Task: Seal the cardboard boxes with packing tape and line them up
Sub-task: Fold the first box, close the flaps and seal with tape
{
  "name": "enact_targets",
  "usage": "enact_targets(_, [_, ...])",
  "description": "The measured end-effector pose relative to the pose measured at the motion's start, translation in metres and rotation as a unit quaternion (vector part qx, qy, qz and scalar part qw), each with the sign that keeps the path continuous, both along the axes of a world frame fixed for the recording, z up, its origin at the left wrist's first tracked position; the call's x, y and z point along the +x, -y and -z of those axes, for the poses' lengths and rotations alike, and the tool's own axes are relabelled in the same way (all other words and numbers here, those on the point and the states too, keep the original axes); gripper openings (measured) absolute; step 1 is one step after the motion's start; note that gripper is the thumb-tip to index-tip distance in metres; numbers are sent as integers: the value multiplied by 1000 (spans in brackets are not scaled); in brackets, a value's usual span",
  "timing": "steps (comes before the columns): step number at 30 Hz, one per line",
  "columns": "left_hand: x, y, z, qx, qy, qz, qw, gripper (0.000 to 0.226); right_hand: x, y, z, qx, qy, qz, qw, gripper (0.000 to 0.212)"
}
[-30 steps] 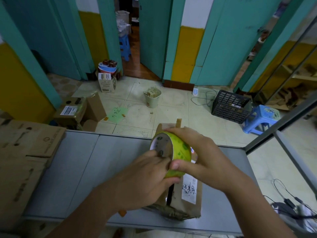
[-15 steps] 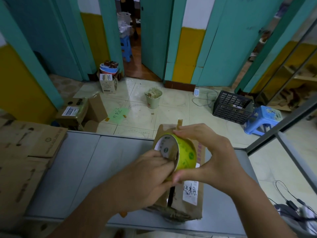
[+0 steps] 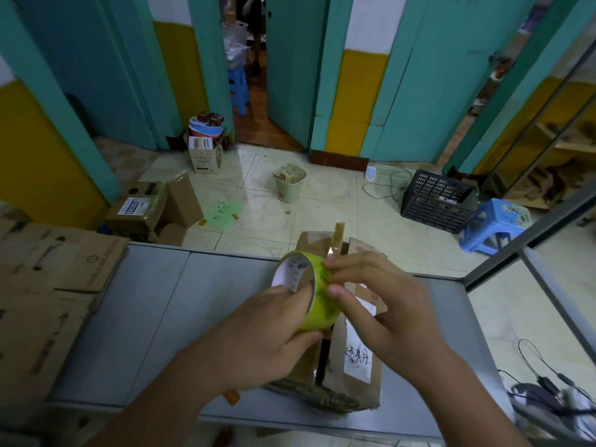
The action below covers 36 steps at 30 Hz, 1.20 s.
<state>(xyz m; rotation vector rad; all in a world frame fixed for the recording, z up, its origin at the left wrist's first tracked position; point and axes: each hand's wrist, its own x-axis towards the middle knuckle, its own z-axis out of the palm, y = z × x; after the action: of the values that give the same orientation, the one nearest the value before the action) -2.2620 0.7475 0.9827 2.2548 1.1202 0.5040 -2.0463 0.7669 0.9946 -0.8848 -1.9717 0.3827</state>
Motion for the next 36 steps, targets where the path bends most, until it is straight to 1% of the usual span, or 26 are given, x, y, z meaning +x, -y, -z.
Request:
enact_targets(1, [0,0,0,-4,7,-6,1000,41,0,-2,0,-14,5,3,1000,13])
enact_targets(2, [0,1,0,-4,13,-15,1000,39,-2,-3,0,-26,6,8,1000,13])
enact_targets(4, [3,2,0,11,21,-46,999,26,-6,-4,1,-34,0,21,999,16])
enact_targets(5, [4,2,-1,24,24,-66,997,24,-7,-3,1,-32,-4,29,999,16])
enact_targets(7, [6,1,-2,48,28,-94,994,29,-9,-2,2,-29,-9,36,999,13])
enact_targets(10, [4,0,-4,64,7,-107,992,33,-10,0,0,-33,-7,35,999,7])
enact_targets(12, [1,-2,-5,78,-10,-113,990,39,-11,0,0,-63,-11,31,997,10])
enact_targets(14, [0,-2,-7,80,-15,-115,990,45,-13,-1,-1,-109,-37,20,993,18])
enact_targets(16, [1,-2,-8,91,-22,-113,989,48,-13,-2,-1,-127,-61,18,990,18])
enact_targets(20, [3,-2,-8,115,-33,-118,986,48,-14,-1,-2,-108,-49,40,992,11])
enact_targets(23, [2,-2,-6,119,-38,-120,985,48,-18,1,-2,-99,-29,54,993,13])
enact_targets(25, [2,-1,-6,119,-31,-119,985,47,-20,1,-3,-98,-32,48,994,16])
enact_targets(28, [3,0,-10,127,-25,-113,985,41,-20,-1,-4,-100,-46,38,993,15])
enact_targets(30, [4,0,-11,125,-17,-111,986,36,-22,0,-4,-86,-35,47,995,17])
enact_targets(32, [4,0,-12,119,-8,-109,987,32,-25,1,-3,-76,-31,54,995,14])
enact_targets(35, [4,-2,-12,93,-3,-103,990,37,-24,1,1,-83,-71,48,993,5])
enact_targets(36, [4,-2,-13,85,-7,-101,991,39,-23,-1,2,-84,-79,46,992,6])
